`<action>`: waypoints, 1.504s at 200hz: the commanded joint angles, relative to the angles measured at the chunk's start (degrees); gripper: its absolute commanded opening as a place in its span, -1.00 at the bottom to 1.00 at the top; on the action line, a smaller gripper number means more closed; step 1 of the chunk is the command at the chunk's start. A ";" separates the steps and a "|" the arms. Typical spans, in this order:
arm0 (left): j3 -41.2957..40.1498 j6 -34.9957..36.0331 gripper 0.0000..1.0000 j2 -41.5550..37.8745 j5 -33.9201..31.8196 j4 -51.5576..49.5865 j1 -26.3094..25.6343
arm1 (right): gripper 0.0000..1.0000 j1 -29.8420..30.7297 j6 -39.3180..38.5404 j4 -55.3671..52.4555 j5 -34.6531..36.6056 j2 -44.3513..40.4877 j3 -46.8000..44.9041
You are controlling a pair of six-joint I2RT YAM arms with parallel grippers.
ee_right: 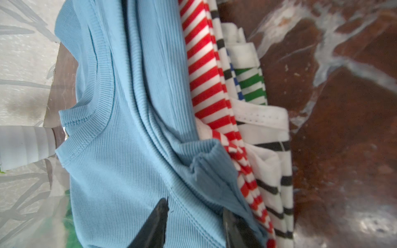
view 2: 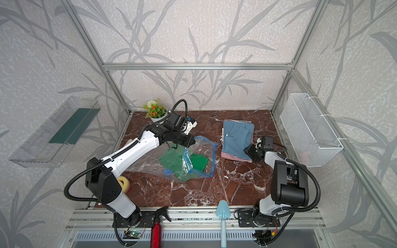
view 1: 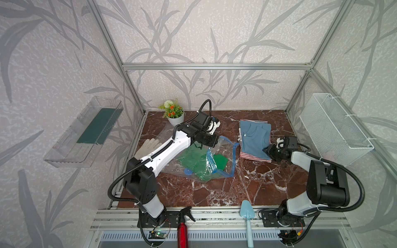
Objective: Take the tank top out of the vacuum bag
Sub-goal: Adjust the tank top, then take out the tank top from the vacuum bag.
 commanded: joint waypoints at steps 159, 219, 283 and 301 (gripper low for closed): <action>0.02 1.36 -1.00 -1.58 -0.14 -0.05 0.28 | -0.24 22.43 11.19 18.10 -8.92 15.83 8.85; 0.14 1.38 -1.00 -1.30 0.14 -0.03 0.34 | -0.27 22.70 12.94 24.35 -10.27 17.57 1.73; 0.27 1.62 -1.00 -1.11 0.00 -0.34 0.21 | -0.26 22.69 9.96 13.41 -9.63 9.77 9.97; 0.32 1.71 -1.00 -1.13 -0.12 -0.40 0.28 | -0.24 22.61 8.64 10.60 -9.36 10.97 14.61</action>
